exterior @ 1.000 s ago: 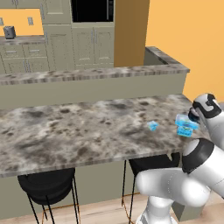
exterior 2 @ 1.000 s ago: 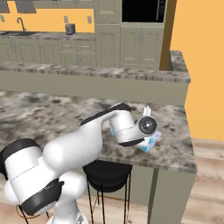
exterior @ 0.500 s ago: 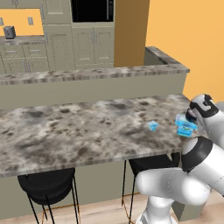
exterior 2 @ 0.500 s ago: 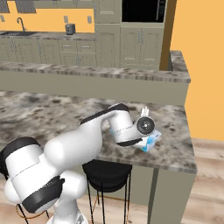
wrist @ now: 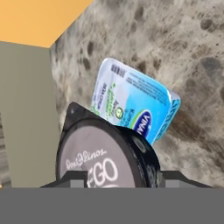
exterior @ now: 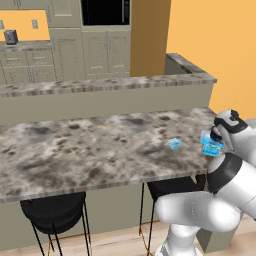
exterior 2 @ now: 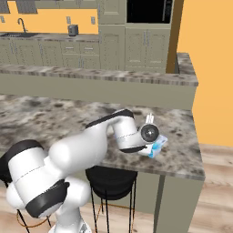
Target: Stack the yogurt containers by placing the smaller containers on top of the larger containers.
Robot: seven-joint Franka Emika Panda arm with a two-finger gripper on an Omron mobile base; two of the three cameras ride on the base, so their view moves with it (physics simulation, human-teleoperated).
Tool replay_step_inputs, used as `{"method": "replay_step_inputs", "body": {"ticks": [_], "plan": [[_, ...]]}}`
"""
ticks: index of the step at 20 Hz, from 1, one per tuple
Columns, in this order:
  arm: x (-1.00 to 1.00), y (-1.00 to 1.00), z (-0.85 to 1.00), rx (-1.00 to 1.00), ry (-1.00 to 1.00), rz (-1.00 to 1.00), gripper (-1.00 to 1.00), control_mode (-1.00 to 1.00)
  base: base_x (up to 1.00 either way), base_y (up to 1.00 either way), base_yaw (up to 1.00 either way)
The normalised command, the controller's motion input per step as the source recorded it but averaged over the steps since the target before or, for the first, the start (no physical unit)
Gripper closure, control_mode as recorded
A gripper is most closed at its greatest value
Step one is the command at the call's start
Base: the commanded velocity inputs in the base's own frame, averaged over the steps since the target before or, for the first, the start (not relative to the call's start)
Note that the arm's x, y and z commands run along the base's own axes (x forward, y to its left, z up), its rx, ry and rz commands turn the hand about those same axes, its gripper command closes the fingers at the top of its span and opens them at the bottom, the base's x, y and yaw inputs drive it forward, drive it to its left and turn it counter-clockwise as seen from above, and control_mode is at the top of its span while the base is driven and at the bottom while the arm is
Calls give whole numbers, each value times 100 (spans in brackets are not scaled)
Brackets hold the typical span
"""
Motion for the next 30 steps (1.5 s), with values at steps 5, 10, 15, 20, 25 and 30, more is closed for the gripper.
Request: {"method": "replay_step_inputs", "body": {"ticks": [5,10,15,20,25,30], "plan": [[9,0,-9,0,0,0,100,-100,0,0,0],[3,-1,-8,0,0,0,100,-100,0,0,0],[1,-6,-9,0,0,0,100,-100,0,0,0],[6,-7,-8,0,0,0,100,-100,0,0,0],[10,-5,-8,0,0,0,100,-100,0,0,0],[16,-2,-10,0,0,0,100,-100,0,0,0]]}}
